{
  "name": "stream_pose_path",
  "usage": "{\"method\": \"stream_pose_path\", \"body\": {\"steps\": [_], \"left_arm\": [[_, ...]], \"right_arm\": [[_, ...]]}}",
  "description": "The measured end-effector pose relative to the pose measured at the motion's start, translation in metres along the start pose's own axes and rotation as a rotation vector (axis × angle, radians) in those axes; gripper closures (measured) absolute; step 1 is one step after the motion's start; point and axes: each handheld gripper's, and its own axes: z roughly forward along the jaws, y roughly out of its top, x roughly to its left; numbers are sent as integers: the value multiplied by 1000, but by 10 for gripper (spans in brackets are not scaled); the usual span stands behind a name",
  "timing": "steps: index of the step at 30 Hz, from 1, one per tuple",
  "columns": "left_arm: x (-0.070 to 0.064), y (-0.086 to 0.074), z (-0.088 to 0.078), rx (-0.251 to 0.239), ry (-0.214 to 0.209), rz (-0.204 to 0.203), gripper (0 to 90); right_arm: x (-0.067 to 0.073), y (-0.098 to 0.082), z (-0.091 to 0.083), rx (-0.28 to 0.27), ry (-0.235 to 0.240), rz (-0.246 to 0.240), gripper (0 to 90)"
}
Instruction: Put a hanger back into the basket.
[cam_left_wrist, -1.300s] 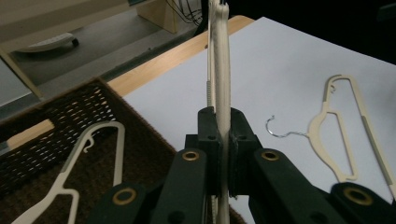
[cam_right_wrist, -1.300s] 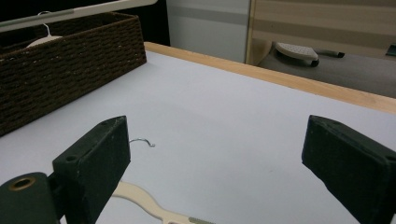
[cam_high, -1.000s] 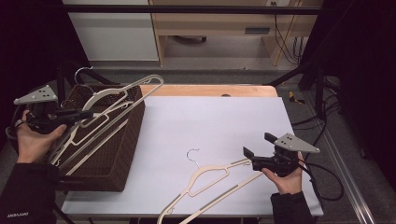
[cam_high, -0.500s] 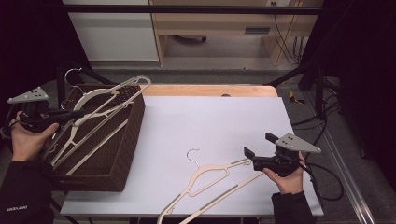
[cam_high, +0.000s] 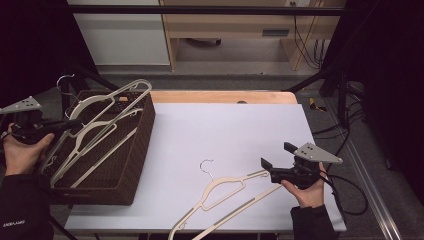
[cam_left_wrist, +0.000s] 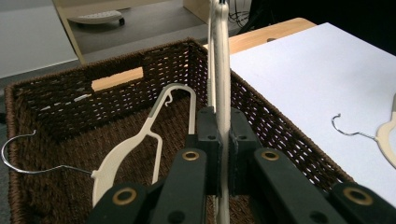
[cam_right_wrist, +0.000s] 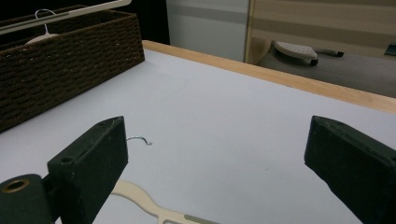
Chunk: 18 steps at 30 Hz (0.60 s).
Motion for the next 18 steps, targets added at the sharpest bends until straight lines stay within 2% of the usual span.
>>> {"method": "stream_pose_path", "body": {"steps": [3, 10, 15, 18], "left_arm": [[2, -1, 3, 13, 20, -3, 861], [5, -5, 12, 51, 39, 2, 862], [14, -24, 15, 127, 62, -14, 862], [15, -30, 20, 132, 55, -26, 862]], "right_arm": [[0, 0, 0, 1, -2, 0, 65], [0, -1, 1, 6, 1, -5, 65], [0, -1, 2, 9, -2, -2, 65], [0, -1, 3, 10, -4, -3, 65]]}}
